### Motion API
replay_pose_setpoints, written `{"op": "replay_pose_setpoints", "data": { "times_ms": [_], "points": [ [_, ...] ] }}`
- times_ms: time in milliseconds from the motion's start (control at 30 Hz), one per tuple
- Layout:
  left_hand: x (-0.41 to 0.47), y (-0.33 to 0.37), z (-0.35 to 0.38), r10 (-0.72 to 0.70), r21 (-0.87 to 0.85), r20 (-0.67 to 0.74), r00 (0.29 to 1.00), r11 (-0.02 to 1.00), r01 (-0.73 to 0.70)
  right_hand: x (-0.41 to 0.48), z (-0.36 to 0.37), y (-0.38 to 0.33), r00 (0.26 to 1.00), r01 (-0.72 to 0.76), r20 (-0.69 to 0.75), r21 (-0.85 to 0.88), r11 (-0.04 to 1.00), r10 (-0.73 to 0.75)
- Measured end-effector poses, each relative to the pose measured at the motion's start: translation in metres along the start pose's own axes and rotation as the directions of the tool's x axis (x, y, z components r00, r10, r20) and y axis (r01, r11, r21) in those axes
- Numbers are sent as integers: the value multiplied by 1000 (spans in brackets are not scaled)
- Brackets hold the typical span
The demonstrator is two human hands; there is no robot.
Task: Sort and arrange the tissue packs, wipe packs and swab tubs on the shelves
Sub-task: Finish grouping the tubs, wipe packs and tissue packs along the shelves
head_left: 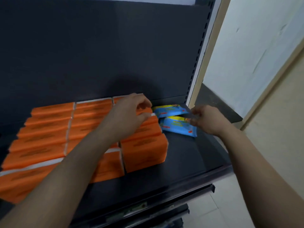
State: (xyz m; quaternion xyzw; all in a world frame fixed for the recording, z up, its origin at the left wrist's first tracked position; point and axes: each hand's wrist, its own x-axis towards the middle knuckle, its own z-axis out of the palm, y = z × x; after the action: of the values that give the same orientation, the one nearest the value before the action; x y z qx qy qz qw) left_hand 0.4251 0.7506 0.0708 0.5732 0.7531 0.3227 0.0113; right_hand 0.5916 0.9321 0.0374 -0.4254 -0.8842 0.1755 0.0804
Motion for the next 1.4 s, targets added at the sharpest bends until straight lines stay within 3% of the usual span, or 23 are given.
{"op": "replay_pose_setpoints", "data": {
  "times_ms": [133,267,467,600,733,933,1067,1233,1333,1400],
  "points": [
    [44,15,36,-58,33,74,996,998,56,40,3,20,959,114,268,-74,991,-90],
    [79,16,65,-162,118,177,971,983,143,71,11,30,889,211,438,-141,967,-130],
    [103,6,89,-338,308,276,900,918,250,88,26,37,828,285,535,-137,949,-171],
    [125,3,106,-381,442,344,858,872,210,92,24,44,790,303,586,-120,945,-179],
    [143,0,127,-417,489,438,797,854,178,94,19,54,805,278,565,-90,956,-180],
    [154,-6,137,-424,540,469,775,832,129,86,25,52,776,259,583,56,964,-242],
    [157,-5,136,-418,537,410,811,829,155,88,24,49,770,263,600,12,965,-218],
    [157,3,114,-404,487,195,894,831,269,95,22,53,743,260,640,-5,965,-197],
    [149,8,95,-382,357,47,923,870,341,101,11,59,742,239,632,58,969,-221],
    [142,10,80,-382,178,-79,921,903,390,106,2,61,762,148,597,213,966,-249]
  ]
}}
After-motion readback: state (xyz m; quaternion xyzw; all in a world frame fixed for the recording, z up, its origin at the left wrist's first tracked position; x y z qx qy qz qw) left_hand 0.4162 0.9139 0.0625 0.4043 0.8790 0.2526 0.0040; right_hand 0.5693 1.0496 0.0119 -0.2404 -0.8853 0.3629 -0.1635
